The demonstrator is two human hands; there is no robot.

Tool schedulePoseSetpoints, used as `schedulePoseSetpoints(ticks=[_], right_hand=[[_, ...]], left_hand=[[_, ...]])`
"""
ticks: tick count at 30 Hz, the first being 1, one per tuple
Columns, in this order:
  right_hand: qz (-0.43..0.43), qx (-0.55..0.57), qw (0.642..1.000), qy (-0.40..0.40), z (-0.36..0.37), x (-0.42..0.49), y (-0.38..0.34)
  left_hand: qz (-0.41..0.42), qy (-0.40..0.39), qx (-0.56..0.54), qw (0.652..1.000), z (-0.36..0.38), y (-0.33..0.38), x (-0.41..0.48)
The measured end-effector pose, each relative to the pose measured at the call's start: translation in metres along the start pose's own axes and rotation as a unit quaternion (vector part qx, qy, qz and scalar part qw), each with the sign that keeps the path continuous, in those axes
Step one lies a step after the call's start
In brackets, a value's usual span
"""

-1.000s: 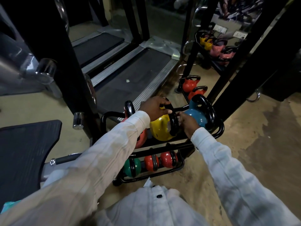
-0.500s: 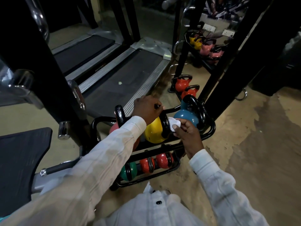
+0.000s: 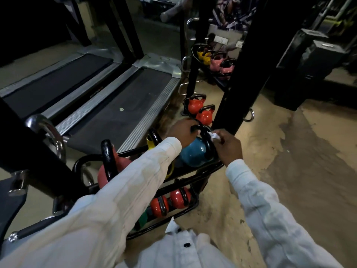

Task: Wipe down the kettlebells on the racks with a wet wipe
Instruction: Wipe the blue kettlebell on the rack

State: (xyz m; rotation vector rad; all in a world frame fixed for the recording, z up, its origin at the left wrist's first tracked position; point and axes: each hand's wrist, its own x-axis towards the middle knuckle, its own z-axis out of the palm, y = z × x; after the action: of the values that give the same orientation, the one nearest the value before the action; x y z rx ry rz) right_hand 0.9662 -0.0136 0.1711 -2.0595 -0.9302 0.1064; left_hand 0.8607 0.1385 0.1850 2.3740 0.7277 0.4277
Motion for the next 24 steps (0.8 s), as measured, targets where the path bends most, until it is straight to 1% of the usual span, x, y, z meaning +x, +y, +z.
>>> schedulePoseSetpoints(ticks=[2,5,8,11,15,19,21,24], right_hand=[[-0.032,-0.026,0.999,-0.035,0.010,-0.001,0.011],[-0.077,-0.054,0.994,-0.051,0.020,-0.025,0.029],[-0.107,-0.079,0.991,-0.023,0.021,-0.048,0.043],[-0.139,-0.093,0.986,0.003,0.020,-0.037,0.041],[-0.131,-0.112,0.985,0.011,0.026,-0.010,0.025],[-0.149,-0.150,0.976,0.047,0.032,-0.030,0.038],[-0.126,-0.144,0.981,0.045,0.033,-0.045,0.044],[-0.104,-0.126,0.985,0.060,0.035,-0.038,0.036]], left_hand=[[-0.006,-0.015,-0.007,1.000,0.002,0.005,0.008],[-0.017,-0.038,-0.002,0.999,0.001,0.007,0.017],[-0.033,-0.045,-0.011,0.998,0.002,0.008,0.021],[-0.042,-0.032,-0.026,0.998,0.003,0.010,0.024],[-0.051,-0.009,-0.019,0.998,0.005,0.019,0.022],[-0.061,0.010,-0.010,0.998,0.009,0.020,0.017],[-0.062,0.012,-0.013,0.998,0.009,0.020,0.015],[-0.059,0.019,-0.018,0.998,0.009,0.021,0.014]])
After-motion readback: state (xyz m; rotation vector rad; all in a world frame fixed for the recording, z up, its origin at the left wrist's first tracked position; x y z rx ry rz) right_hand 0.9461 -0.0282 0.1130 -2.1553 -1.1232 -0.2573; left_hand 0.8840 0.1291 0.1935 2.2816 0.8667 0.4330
